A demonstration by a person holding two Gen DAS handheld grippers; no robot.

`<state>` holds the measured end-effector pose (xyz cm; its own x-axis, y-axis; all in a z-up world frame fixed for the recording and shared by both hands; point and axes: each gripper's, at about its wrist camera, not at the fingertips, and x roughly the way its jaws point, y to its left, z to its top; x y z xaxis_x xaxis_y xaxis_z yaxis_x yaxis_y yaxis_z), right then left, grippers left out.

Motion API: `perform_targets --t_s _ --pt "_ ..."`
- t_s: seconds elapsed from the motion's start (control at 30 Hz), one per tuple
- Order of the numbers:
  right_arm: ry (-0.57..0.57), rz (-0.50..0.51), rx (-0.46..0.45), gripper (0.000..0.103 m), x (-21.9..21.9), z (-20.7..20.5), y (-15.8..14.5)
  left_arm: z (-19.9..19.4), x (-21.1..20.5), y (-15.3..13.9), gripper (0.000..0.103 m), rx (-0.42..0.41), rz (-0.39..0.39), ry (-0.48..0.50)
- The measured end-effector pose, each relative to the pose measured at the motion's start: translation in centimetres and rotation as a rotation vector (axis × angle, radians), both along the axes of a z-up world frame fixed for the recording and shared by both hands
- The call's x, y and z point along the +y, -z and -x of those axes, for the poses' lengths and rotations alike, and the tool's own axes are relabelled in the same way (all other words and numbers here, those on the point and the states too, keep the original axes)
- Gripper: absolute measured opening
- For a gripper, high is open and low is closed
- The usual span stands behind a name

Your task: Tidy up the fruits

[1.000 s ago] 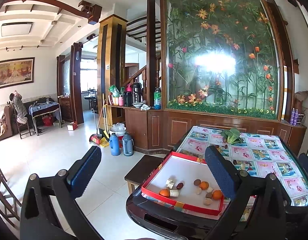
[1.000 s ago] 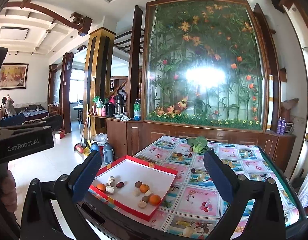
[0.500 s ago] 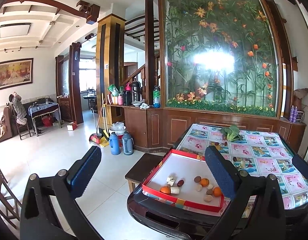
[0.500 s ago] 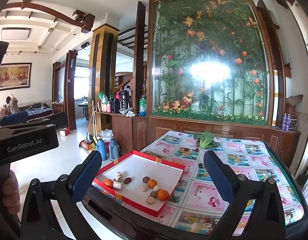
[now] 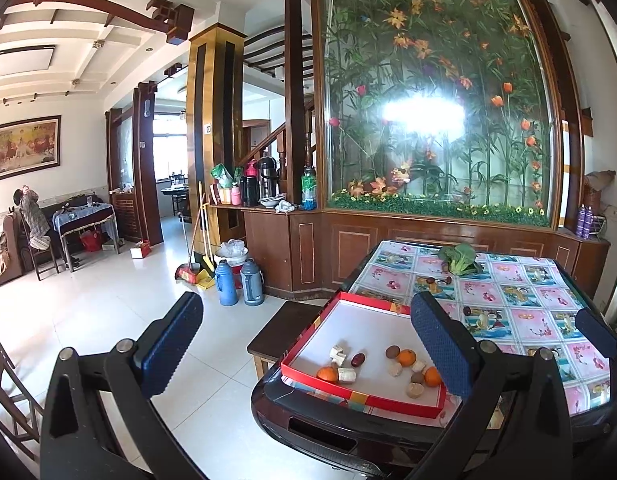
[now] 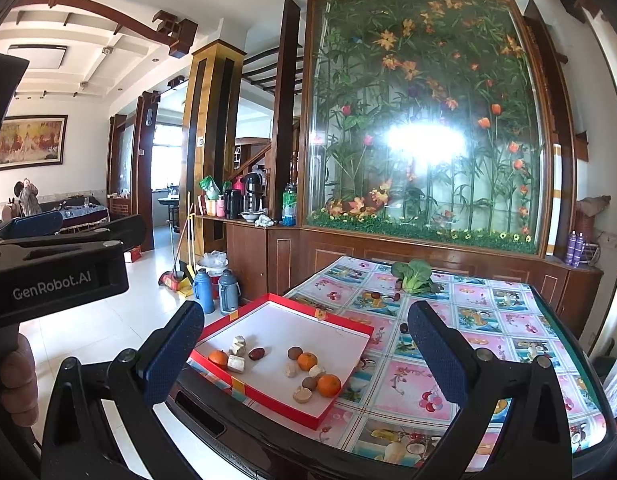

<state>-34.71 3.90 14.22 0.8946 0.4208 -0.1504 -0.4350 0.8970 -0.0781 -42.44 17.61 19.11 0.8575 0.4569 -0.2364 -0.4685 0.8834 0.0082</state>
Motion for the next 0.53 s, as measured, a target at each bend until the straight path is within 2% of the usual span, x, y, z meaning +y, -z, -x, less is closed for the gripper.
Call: perform_targets --t_s 0.53 --pt "-0.005 0.022 -0.006 0.102 0.53 -0.19 0.52 -0.49 -0.39 0.04 0.103 0.009 0.003 0.023"
